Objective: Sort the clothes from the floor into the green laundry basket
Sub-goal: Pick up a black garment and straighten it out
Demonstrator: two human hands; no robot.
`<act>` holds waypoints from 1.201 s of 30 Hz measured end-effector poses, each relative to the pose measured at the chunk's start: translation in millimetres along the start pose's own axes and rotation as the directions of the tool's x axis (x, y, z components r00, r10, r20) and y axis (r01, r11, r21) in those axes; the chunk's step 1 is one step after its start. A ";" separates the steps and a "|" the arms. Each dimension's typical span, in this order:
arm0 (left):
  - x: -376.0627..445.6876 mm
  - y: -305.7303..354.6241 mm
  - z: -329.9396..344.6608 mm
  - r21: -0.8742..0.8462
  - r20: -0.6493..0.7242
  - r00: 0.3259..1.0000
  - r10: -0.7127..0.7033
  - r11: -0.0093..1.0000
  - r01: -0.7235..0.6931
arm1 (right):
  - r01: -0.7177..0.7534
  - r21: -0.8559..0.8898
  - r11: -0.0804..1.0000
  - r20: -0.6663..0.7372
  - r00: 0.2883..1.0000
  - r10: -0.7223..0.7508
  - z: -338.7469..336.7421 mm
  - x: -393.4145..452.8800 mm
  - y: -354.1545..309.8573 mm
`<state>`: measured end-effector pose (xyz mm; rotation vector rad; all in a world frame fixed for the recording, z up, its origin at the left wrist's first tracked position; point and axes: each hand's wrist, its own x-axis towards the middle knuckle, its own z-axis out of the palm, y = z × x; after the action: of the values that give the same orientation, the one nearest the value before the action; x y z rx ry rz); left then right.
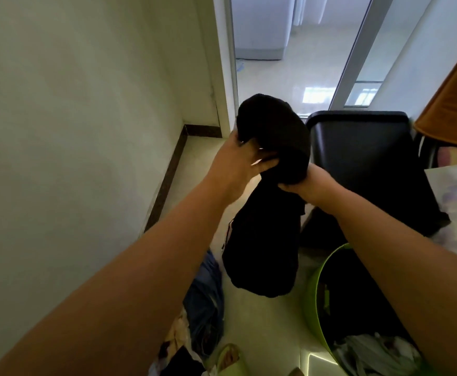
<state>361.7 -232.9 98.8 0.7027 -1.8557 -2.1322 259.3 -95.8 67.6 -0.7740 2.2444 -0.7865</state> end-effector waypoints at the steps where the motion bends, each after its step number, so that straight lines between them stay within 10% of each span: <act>1: 1.6 -5.9 -14.4 0.008 0.055 0.998 -0.031 0.999 0.031 | 0.019 0.016 1.000 0.029 0.999 -0.019 -9.9 -1.8 -4.4; 5: -8.9 -26.2 -47.3 0.469 0.215 0.952 -0.217 0.878 0.094 | 0.132 0.267 0.955 0.146 0.973 -0.176 -36.4 -11.4 -16.7; 9: -11.8 -41.7 -29.6 0.540 0.177 0.947 -0.267 0.831 0.133 | 0.133 0.446 0.885 0.229 0.939 -0.257 -42.3 -2.6 -22.7; 15: -10.7 -39.2 -40.7 0.367 0.105 0.934 -0.342 0.886 0.283 | -0.144 0.492 0.859 0.263 0.965 0.012 -57.5 21.2 -13.9; 19: -10.4 -20.3 -35.8 -0.080 0.063 0.941 -0.334 0.938 0.338 | -0.413 0.650 0.637 0.363 0.906 0.217 -45.9 28.3 3.2; 22: -7.7 -3.1 -24.1 -0.281 0.041 0.955 -0.292 0.914 0.292 | -0.448 0.652 0.612 0.525 0.849 0.062 -22.6 17.4 30.0; 26: -0.6 6.2 -16.5 -0.436 -0.069 0.960 -0.272 0.873 0.216 | -0.343 0.423 0.839 0.705 0.706 -0.066 13.5 -3.2 59.5; 32: -0.9 8.2 -32.9 -0.398 -0.189 0.938 -0.290 0.896 0.197 | -0.260 0.264 0.929 0.538 0.839 0.082 41.9 -6.4 75.9; 36: 8.8 -6.4 -68.2 0.019 -0.553 0.776 -0.301 0.927 0.374 | -0.483 0.415 0.771 0.214 0.875 0.434 16.6 19.1 92.0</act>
<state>388.7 -294.9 85.0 1.5930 -1.6368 -1.7221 230.2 -54.6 -13.4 -0.0242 1.9134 -0.9457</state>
